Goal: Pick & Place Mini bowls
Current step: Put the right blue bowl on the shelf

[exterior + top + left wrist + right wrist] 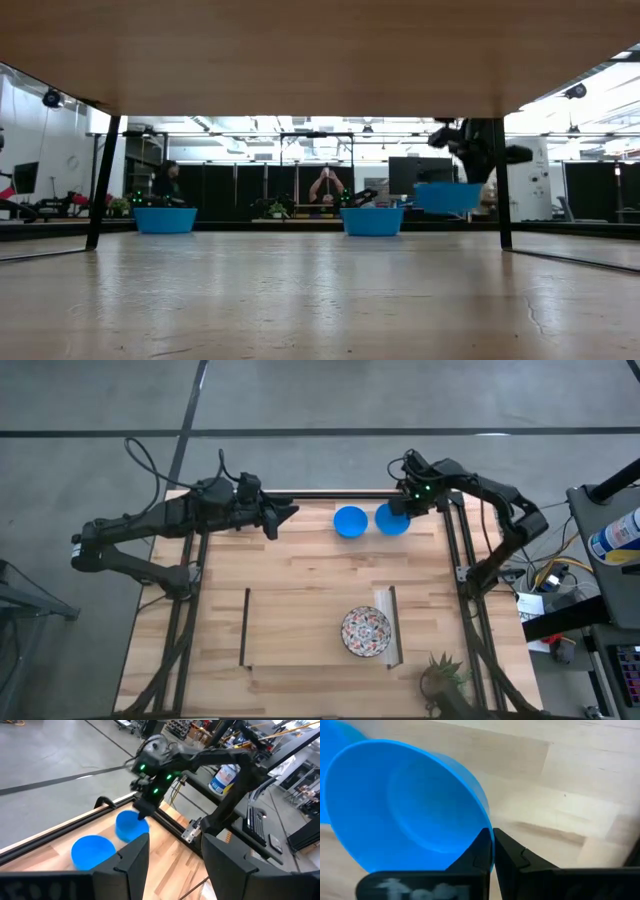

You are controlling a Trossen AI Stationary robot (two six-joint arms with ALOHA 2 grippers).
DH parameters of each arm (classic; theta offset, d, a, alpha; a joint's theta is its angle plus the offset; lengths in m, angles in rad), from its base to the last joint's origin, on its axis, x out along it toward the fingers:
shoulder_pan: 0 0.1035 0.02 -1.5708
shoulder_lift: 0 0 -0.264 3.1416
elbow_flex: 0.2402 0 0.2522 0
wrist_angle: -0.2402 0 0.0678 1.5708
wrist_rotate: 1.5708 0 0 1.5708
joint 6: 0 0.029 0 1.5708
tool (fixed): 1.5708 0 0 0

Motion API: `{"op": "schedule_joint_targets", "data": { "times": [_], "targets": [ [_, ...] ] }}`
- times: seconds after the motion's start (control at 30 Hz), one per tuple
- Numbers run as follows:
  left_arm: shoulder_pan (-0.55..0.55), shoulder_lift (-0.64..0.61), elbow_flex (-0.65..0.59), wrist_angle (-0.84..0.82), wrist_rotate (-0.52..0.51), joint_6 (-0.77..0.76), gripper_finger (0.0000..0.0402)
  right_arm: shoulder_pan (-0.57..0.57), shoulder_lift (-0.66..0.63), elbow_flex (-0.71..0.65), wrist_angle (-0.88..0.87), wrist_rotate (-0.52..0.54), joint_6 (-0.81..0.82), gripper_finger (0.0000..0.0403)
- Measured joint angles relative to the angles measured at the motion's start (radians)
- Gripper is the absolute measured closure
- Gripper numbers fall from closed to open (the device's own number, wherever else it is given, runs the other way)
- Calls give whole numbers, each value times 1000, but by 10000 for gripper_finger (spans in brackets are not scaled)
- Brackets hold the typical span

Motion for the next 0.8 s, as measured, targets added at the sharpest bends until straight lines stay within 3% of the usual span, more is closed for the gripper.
{"op": "schedule_joint_targets", "data": {
  "times": [0.3,0.57,0.8],
  "targets": [
    [0,4,0,-6,1,-10,218,89,-210,0,-74,-5,47,394],
    [0,31,0,10,10,-93,218,281,-302,104,-86,7,188,394],
    [0,80,0,20,10,-95,218,491,-238,349,-83,240,251,394]
  ]
}}
